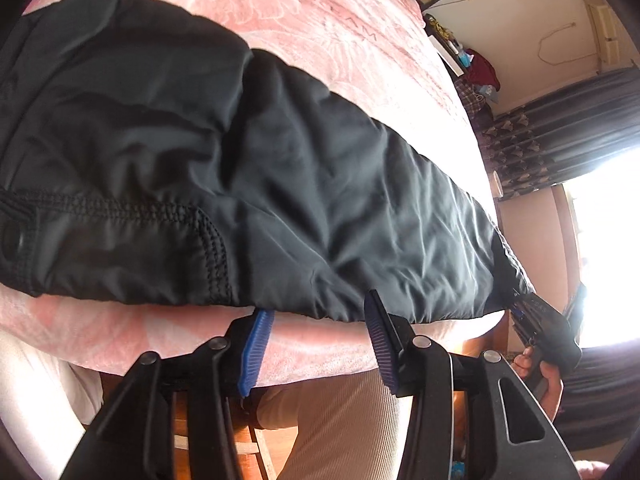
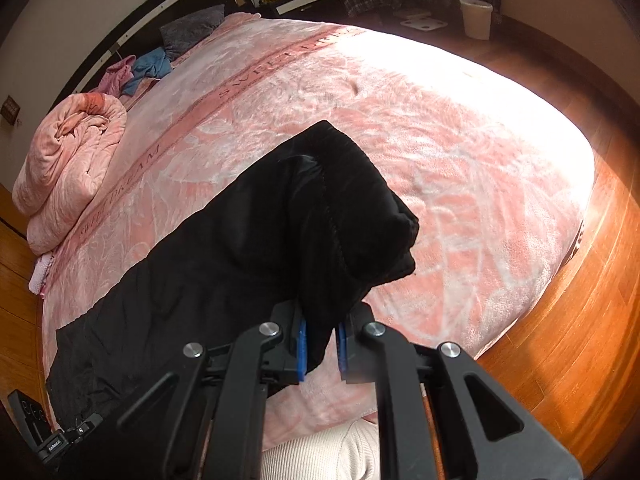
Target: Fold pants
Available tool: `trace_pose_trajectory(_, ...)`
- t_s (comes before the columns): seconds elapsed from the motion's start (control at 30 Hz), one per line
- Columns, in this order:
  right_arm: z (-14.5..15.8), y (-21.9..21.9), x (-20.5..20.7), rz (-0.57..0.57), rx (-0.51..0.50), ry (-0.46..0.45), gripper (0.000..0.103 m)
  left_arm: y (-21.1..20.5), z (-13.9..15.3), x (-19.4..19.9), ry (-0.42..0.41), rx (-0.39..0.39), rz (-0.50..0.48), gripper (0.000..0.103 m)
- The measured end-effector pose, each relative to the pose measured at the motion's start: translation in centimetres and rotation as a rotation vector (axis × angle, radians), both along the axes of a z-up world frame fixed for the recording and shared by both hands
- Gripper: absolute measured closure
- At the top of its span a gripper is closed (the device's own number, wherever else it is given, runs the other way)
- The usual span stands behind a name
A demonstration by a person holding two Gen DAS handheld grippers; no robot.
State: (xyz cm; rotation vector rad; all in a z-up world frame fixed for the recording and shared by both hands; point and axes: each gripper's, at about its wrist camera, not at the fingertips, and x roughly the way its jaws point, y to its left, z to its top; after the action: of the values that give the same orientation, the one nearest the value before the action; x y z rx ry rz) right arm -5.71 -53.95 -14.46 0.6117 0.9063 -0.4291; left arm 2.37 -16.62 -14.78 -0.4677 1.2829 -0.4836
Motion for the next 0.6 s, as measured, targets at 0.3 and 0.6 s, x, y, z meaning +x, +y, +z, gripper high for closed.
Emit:
trace_pose_trajectory(0.3,4.6,2.9,1.7,0.071,-0.091,-0.074,0.093,2.8,4.8,-0.5,0.023,-0.179,0.009,0.055)
trace_pose_trajectory(0.6,8.4,8.7,3.4,0.212,-0.266,-0.105,0.093,6.4,-1.1,4.1,-0.022,0.128,0.075,0.052)
